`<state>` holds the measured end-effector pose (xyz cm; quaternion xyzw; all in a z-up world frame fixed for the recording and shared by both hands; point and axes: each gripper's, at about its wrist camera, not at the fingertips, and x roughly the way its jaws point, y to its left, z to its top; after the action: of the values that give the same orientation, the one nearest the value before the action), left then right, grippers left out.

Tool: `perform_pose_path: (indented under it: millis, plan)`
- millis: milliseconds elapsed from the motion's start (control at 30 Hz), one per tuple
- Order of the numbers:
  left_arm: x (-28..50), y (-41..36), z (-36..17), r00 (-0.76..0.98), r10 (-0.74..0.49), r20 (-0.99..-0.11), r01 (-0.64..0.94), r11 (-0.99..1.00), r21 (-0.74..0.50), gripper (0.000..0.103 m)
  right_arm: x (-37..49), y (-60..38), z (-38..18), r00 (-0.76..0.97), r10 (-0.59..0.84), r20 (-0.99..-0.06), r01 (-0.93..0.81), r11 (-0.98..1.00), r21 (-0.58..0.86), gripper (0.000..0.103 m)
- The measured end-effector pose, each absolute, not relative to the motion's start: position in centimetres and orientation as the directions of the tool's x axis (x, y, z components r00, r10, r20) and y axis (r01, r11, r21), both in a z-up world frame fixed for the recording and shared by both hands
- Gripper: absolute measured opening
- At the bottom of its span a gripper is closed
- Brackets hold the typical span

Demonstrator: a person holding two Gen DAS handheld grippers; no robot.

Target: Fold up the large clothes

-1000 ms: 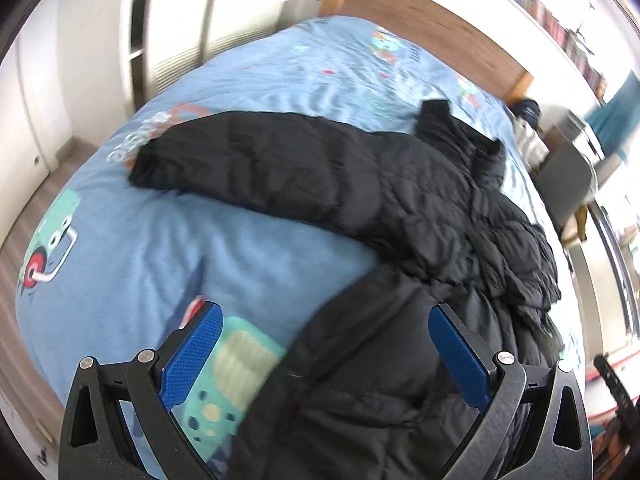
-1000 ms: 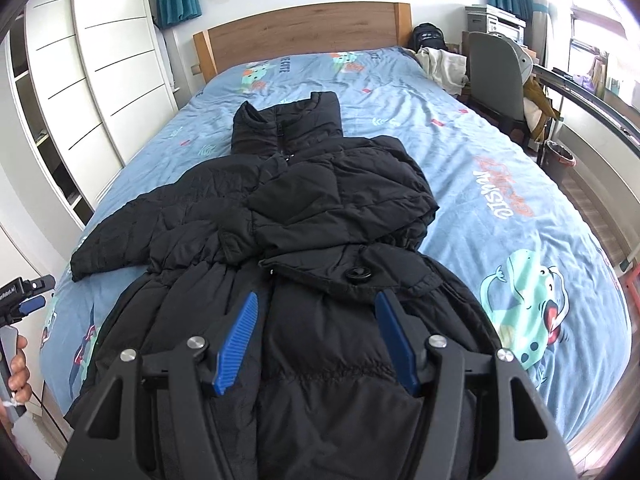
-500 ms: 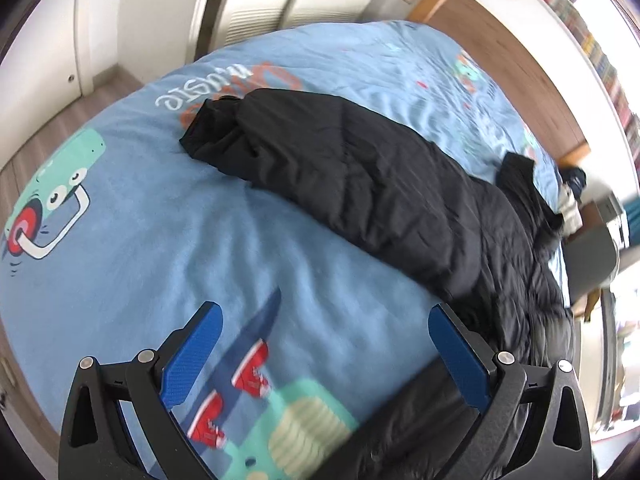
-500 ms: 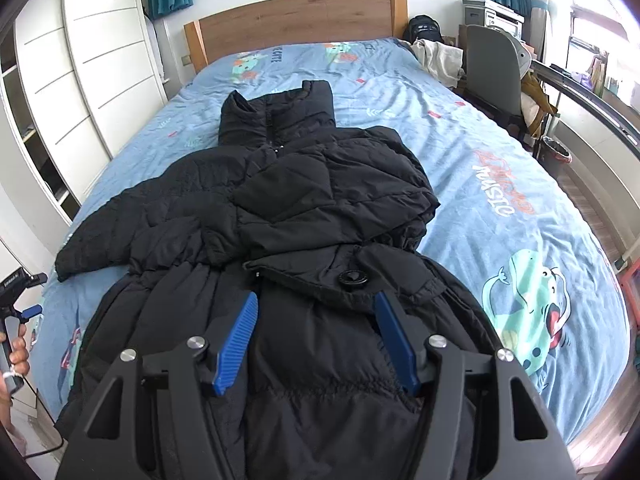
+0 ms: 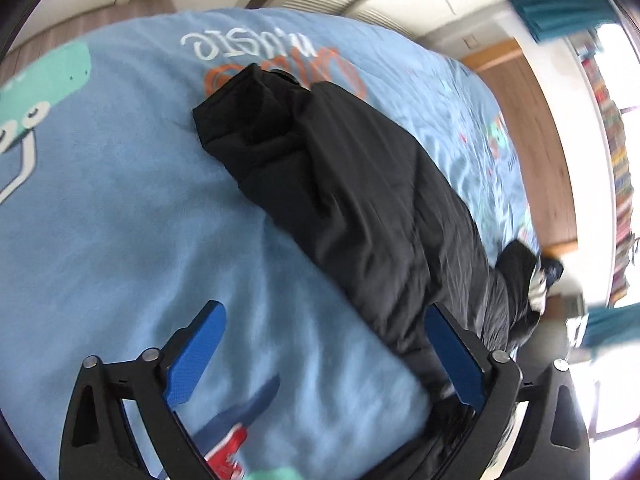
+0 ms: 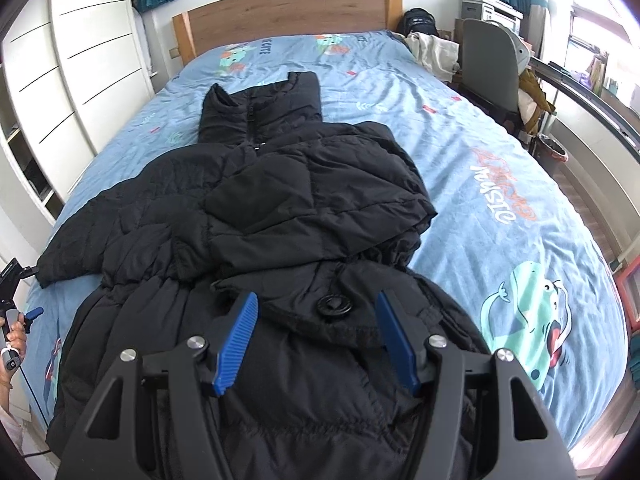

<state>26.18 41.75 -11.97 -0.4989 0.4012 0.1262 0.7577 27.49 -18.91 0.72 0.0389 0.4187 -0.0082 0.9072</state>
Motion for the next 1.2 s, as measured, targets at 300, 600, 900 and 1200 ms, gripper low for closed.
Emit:
perform_pose_path:
  millis: [300,600,900,1200]
  plan:
    - [28.4,44.3,-13.0,0.673,-0.205,-0.71,-0.611,0.386,-0.691,0.072,28.6,-21.0,0.1,0.64,-0.026,-0.768,0.099,0.994,0.049,0.06]
    - [28.4,45.2,-14.0,0.775,-0.282,-0.565,-0.529,0.199,-0.825,0.019,28.5,-21.1,-0.4,0.638,-0.016,-0.77,0.097,0.994,0.06,0.06]
    - [28.6,44.0,-10.2,0.766,-0.264,-0.586,-0.51,0.305,-0.804,0.011,27.3,-22.0,0.5,0.661,-0.012,-0.75,0.105,0.992,0.077,0.06]
    - [30.0,39.9,-2.8,0.776,-0.265,-0.572,-0.394,0.506,-0.768,0.01,25.2,-23.9,1.4,0.684,0.003,-0.729,0.116,0.987,0.113,0.06]
